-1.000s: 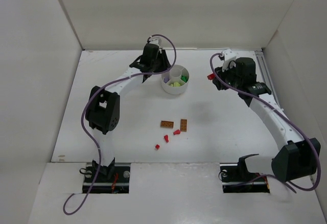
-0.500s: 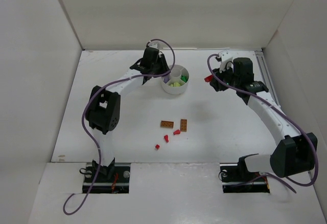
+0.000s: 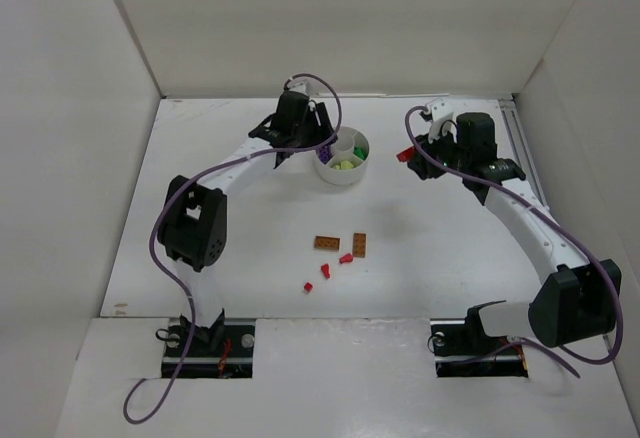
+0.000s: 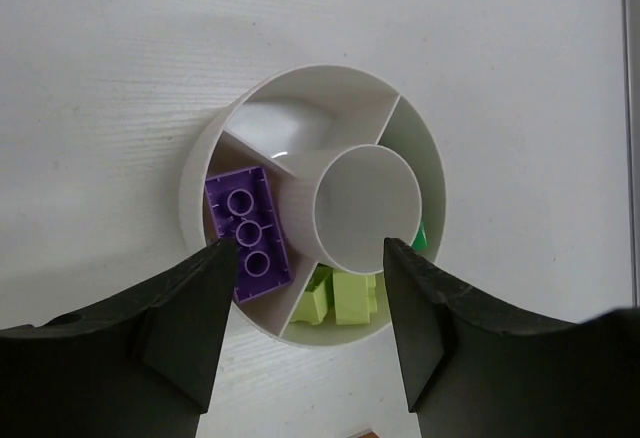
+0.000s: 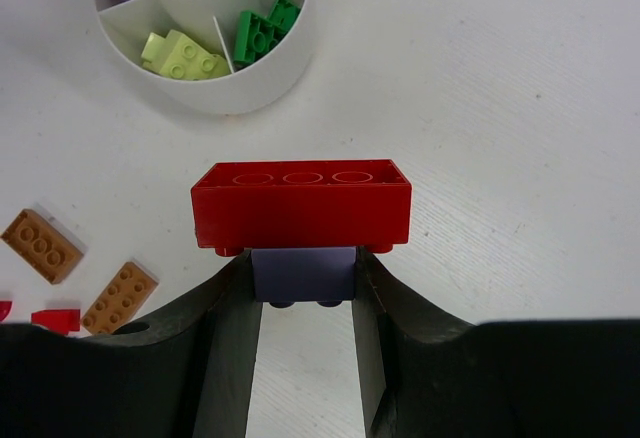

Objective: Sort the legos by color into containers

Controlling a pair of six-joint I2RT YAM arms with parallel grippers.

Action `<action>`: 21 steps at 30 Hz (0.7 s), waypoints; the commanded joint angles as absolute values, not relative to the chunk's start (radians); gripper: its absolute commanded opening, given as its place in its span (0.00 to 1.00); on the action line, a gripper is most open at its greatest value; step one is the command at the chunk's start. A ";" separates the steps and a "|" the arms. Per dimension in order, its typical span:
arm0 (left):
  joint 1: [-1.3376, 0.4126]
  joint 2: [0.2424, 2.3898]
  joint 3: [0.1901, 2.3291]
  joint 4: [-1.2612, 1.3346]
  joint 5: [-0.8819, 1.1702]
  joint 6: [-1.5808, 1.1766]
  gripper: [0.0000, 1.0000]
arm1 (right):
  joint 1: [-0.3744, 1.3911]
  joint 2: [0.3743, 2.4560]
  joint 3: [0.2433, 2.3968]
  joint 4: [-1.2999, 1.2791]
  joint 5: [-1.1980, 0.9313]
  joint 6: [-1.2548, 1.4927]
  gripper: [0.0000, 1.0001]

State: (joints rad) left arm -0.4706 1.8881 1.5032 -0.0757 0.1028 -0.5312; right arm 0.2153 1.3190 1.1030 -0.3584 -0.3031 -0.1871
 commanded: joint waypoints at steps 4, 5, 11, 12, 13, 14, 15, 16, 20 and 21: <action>-0.476 1.750 1.502 -0.071 0.083 -0.522 0.57 | 0.207 1.293 1.131 -0.307 -0.408 -0.222 0.06; -0.476 1.734 1.502 -0.071 0.104 -0.506 0.60 | 0.221 1.293 1.131 -0.307 -0.429 -0.235 0.06; -0.462 1.562 1.395 0.026 0.450 -0.462 0.88 | 0.362 1.266 1.140 -0.327 -0.476 -0.354 0.06; -0.462 1.542 1.372 0.070 0.495 -0.462 0.99 | 0.412 1.266 1.140 -0.327 -0.465 -0.354 0.06; -0.462 1.508 1.332 0.086 0.535 -0.451 1.00 | 0.435 1.256 1.140 -0.327 -0.465 -0.366 0.06; -0.462 1.496 1.315 0.095 0.607 -0.439 1.00 | 0.455 1.256 1.140 -0.327 -0.465 -0.379 0.06; -0.472 1.485 1.301 0.095 0.630 -0.428 1.00 | 0.474 1.256 1.152 -0.327 -0.477 -0.379 0.06; -0.483 1.476 1.278 0.104 0.630 -0.428 1.00 | 0.501 1.256 1.161 -0.318 -0.477 -0.379 0.06; -0.514 1.408 1.194 0.107 0.655 -0.411 1.00 | 0.537 1.247 1.183 -0.308 -0.526 -0.379 0.06; -0.514 1.393 1.169 0.121 0.666 -0.437 1.00 | 0.537 1.247 1.183 -0.299 -0.552 -0.379 0.06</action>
